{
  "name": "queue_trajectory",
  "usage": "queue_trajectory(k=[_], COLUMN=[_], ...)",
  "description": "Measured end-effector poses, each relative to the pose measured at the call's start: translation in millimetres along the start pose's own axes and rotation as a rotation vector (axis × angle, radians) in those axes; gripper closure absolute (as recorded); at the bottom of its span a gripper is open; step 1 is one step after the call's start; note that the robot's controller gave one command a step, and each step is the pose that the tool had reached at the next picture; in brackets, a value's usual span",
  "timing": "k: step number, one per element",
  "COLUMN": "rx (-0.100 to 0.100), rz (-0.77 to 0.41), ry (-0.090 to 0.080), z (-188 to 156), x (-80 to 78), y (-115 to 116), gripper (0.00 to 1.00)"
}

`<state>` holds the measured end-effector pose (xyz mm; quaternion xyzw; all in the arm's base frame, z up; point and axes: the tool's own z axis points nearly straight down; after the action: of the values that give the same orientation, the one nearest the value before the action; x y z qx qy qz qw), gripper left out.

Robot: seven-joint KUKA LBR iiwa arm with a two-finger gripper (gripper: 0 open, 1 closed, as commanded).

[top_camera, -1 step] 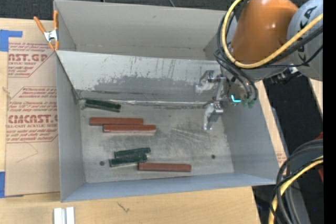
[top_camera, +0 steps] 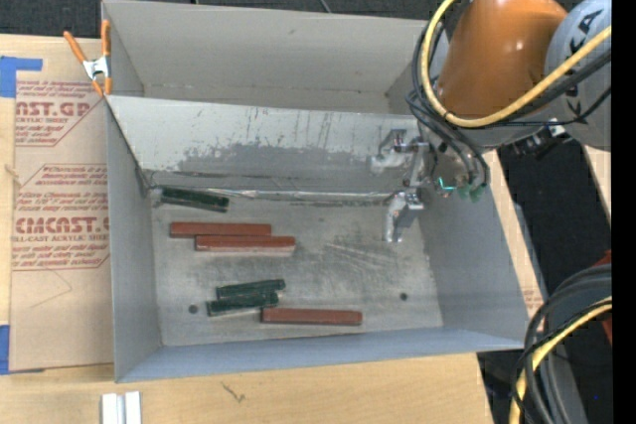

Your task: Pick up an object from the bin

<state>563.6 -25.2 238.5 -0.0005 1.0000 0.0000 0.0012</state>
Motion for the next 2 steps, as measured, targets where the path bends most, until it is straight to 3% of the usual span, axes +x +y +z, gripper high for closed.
queue_trajectory(k=[1,2], rx=[0.001,-0.002], rz=[-0.054,0.003], ry=[-0.004,-0.003], z=[43.5,111.1], x=[31.1,44.5], y=[43.0,54.7], gripper=[0.00,0.00])
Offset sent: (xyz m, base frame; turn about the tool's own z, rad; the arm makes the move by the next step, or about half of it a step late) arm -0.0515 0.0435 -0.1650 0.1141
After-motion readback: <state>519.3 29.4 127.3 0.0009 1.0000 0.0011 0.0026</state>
